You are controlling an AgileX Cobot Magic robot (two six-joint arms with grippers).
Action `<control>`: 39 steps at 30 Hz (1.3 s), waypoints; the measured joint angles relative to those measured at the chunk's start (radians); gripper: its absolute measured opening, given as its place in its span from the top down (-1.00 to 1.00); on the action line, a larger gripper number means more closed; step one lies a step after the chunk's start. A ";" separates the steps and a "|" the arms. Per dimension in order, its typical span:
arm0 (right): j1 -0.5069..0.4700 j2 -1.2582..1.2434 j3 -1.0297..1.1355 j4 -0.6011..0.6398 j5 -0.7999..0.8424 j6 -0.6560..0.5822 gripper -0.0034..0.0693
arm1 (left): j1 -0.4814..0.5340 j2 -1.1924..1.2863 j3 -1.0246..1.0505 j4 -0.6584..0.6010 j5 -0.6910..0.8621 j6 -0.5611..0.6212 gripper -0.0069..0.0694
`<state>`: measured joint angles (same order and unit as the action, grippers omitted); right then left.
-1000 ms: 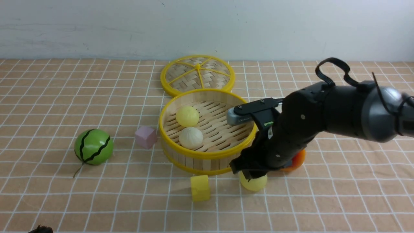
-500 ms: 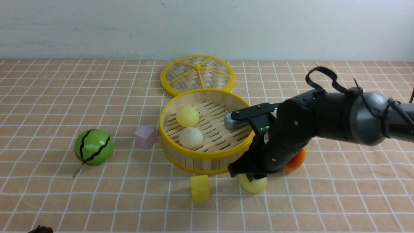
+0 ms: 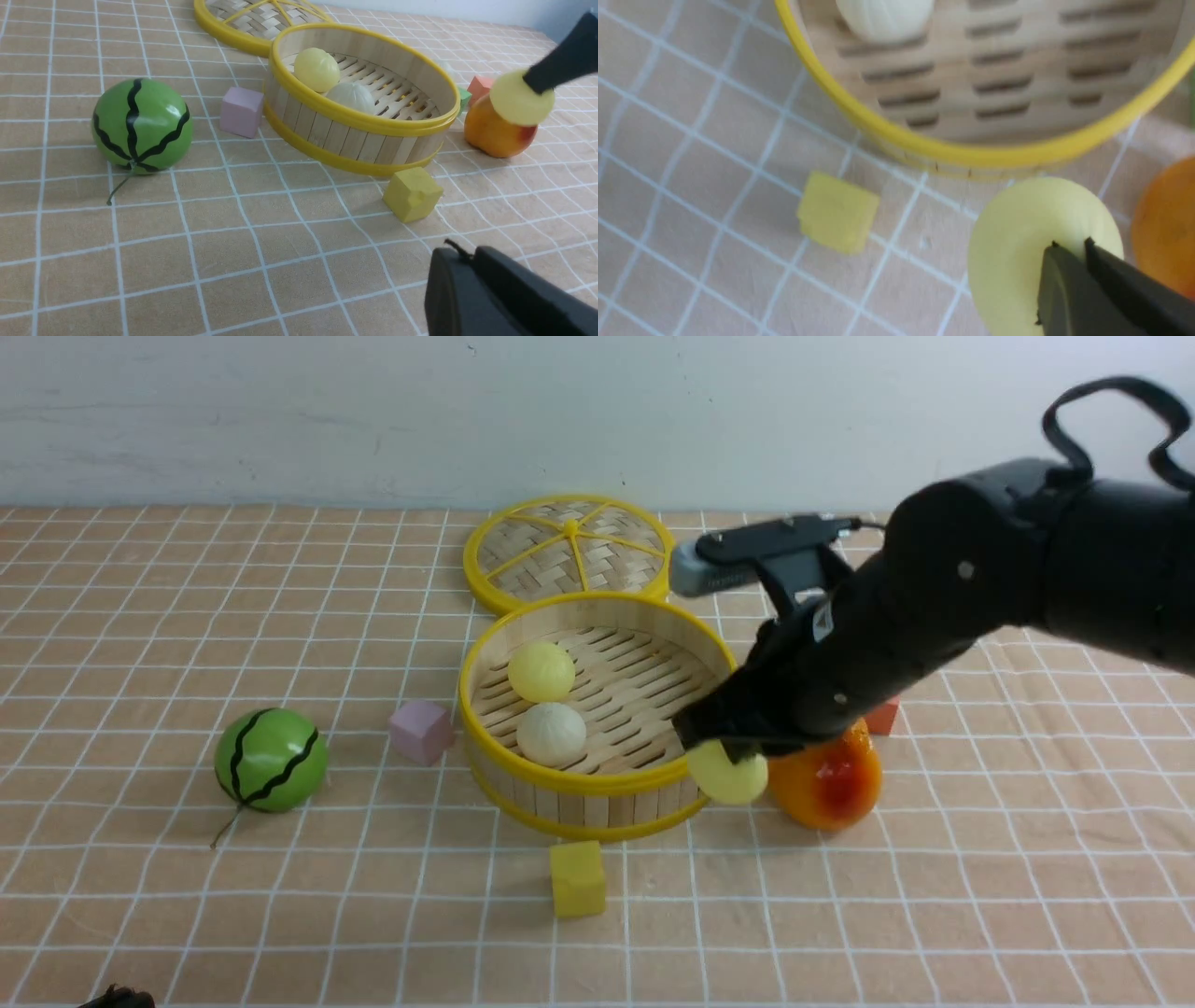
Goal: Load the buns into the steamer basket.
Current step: Use the right arm to put the steamed stuffed bun into the steamer, then use the right arm to grab a steamed stuffed bun
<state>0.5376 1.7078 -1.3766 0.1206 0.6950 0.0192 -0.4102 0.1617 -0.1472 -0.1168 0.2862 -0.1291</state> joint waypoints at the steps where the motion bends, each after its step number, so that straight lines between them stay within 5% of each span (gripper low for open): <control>1: 0.000 0.012 -0.031 0.000 -0.032 -0.019 0.89 | 0.000 0.000 0.000 0.000 0.000 0.000 0.70; 13: 0.000 0.315 -0.213 -0.108 -0.135 -0.029 0.70 | 0.000 0.000 0.000 0.000 0.000 0.000 0.68; 15: 0.000 0.338 -0.220 -0.108 -0.137 -0.027 0.59 | 0.000 0.000 0.000 0.000 0.000 0.000 0.68; 20: 0.000 0.333 -0.224 -0.077 -0.117 -0.002 -0.12 | 0.000 0.000 0.000 0.000 0.000 0.000 0.68; 24: -0.008 0.247 -0.235 -0.089 -0.085 0.004 -0.42 | 0.000 0.000 0.000 0.000 0.000 0.000 0.68; 31: -0.159 0.191 -0.247 -0.177 0.027 0.096 -0.36 | 0.000 0.000 0.000 0.000 0.000 0.000 0.67; 39: -0.252 0.350 -0.305 -0.142 -0.029 0.106 -0.18 | 0.000 0.000 0.000 0.000 0.000 0.000 0.64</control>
<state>0.2859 2.0581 -1.6812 -0.0212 0.6657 0.1250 -0.4102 0.1617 -0.1472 -0.1168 0.2862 -0.1291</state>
